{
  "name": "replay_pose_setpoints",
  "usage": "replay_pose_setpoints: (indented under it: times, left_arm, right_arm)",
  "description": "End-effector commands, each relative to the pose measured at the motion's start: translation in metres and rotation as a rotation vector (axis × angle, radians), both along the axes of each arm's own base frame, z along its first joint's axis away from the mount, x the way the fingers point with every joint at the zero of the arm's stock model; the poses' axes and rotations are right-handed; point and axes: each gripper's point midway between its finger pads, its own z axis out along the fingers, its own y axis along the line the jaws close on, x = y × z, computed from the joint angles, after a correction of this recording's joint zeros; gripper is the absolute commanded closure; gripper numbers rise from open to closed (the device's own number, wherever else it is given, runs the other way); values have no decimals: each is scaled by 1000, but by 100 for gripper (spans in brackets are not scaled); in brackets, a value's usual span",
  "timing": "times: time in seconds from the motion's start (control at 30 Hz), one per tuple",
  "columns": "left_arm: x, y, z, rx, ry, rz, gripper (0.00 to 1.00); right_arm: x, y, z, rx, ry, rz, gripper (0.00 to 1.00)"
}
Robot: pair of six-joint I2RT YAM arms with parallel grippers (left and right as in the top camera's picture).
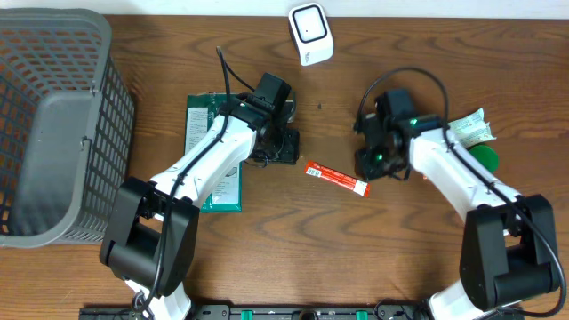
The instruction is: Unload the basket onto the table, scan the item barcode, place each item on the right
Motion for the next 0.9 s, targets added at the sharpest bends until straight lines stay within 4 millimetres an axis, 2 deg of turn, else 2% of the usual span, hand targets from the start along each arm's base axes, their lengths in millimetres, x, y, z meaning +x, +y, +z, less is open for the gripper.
replay_pose_setpoints:
  times: [0.0,0.13,0.2,0.23,0.3,0.33,0.47,0.57,0.63,0.73,0.8,0.87]
  left_arm:
    - [2,9,-8,52,-4,14,47]
    - [2,9,-8,51,-2,17,46]
    - [1,10,-8,51,4,30,45]
    - [1,11,-9,51,12,43,42]
    - [-2,15,-10,57,36,71,40]
    - [-4,17,-10,60,49,75,40]
    - [-11,28,-12,73,98,93,34]
    - [-18,22,-7,-19,153,53,32]
    - [-24,9,3,-149,190,0,31]
    - [-26,-6,26,-363,222,-62,31]
    - [-23,-12,47,-527,216,-111,31]
    - [-22,-12,59,-605,209,-129,32]
  right_arm:
    - [-19,5,-21,-28,11,67,58]
    - [-32,17,-40,-28,-18,162,57]
    - [-36,22,-47,-25,-38,188,60]
    - [-37,25,-49,-24,-47,197,68]
    - [-37,29,-51,-20,-58,208,94]
    - [-36,30,-50,-16,-60,199,99]
    - [-32,36,-43,31,-41,111,99]
    - [-27,50,-25,143,-20,94,99]
    - [-23,68,-3,283,-12,106,99]
    - [-13,93,38,512,-12,104,99]
    - [5,101,67,650,-11,11,99]
    - [18,102,80,720,-4,-66,99]
